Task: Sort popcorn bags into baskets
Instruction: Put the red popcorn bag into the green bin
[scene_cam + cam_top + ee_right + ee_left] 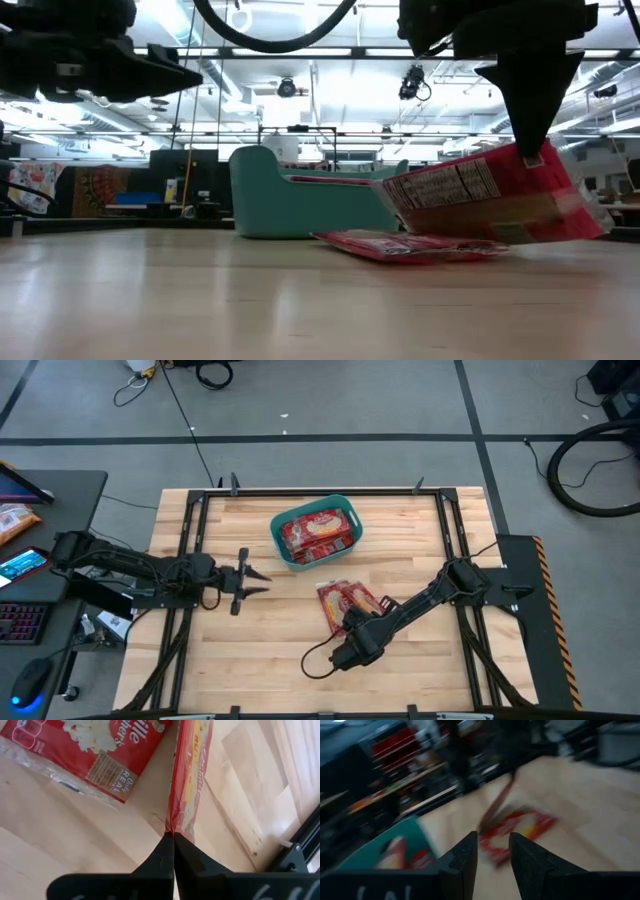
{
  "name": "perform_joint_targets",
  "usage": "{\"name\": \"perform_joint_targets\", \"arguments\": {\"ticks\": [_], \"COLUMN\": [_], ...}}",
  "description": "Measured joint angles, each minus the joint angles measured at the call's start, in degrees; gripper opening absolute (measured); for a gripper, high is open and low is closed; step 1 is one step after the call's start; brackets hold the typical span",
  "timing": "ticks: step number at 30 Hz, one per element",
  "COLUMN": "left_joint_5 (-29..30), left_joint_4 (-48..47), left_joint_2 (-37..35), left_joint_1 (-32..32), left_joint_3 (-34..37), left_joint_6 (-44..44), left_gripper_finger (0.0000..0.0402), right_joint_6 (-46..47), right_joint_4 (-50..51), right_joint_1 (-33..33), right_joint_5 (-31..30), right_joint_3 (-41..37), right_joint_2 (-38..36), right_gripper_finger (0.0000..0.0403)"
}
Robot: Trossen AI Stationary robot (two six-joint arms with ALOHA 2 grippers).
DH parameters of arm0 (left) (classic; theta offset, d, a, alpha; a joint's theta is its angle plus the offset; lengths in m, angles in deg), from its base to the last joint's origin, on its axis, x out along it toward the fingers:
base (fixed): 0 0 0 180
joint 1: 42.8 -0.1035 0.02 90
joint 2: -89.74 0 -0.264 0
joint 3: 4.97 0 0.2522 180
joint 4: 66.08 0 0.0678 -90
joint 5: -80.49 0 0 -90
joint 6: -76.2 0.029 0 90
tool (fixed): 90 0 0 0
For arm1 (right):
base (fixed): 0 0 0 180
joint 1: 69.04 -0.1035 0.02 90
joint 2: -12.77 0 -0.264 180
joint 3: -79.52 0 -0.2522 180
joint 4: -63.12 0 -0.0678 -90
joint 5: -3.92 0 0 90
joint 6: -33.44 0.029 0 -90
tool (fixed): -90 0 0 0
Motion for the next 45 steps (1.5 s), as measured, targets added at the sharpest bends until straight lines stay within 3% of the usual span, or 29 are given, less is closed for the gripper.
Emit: {"name": "perform_joint_targets", "arguments": {"ticks": [13, 26, 45], "left_joint_5": [-1.4, 1.1, 3.0], "left_joint_4": [12.4, 10.2, 7.5], "left_joint_2": [17.1, 37.1, 56.9], "left_joint_1": [0.2, 2.0, 2.0], "left_joint_3": [-3.2, -16.9, -31.6], "left_joint_6": [-0.7, 0.0, 3.1], "left_gripper_finger": [0.0123, 0.0223, 0.0218], "right_joint_6": [-4.5, -10.3, -14.6], "right_joint_4": [-0.1, -2.1, -6.0], "right_joint_1": [-0.1, -0.1, -0.5], "right_joint_5": [-1.9, -6.4, -13.5], "right_joint_3": [0.0, 0.1, 0.1], "right_joint_2": [0.0, -0.1, -0.1], "right_gripper_finger": [0.0, 0.0001, 0.0001]}}
